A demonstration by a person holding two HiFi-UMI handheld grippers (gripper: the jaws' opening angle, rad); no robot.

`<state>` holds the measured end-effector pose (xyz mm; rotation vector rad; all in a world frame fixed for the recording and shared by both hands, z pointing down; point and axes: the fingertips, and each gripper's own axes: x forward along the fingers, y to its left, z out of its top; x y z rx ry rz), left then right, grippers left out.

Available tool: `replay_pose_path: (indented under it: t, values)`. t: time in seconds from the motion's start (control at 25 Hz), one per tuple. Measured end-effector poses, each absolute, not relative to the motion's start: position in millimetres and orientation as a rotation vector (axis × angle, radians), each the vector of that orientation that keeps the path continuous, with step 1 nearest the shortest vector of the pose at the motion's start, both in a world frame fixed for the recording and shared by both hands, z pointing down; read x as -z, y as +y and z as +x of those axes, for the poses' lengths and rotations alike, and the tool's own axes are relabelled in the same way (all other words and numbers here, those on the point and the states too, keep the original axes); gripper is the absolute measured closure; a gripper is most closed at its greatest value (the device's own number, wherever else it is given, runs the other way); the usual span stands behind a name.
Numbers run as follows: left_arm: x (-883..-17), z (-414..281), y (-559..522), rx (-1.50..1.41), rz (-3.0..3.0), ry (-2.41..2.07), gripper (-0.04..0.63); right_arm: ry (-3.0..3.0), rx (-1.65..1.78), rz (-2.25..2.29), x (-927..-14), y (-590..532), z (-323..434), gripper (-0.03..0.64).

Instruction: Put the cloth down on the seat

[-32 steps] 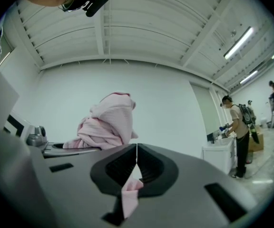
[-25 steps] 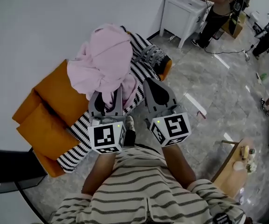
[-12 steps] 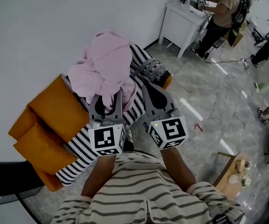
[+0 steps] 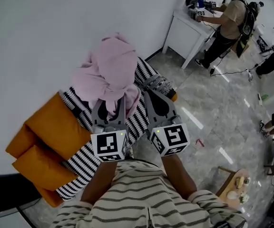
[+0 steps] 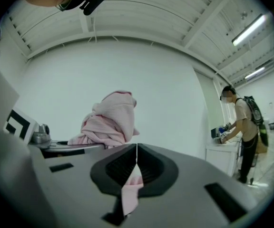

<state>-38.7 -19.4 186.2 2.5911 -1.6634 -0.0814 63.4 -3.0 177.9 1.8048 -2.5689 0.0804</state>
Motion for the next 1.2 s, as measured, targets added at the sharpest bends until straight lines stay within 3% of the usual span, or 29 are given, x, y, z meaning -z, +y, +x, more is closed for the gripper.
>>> replay_pose_path:
  t: [0.36,1.2]
  values:
    - [-193.6,-56.0,-85.9,0.046,2.553,-1.65,0.433,-2.55,-0.138,1.79,-186.6,-75.5,48.4,0.603]
    - [-252.2,-32.4,-125.5,-0.102,2.259,-1.827,0.433,-2.632,-0.271,1.499,-235.4,-143.2,67.1,0.603]
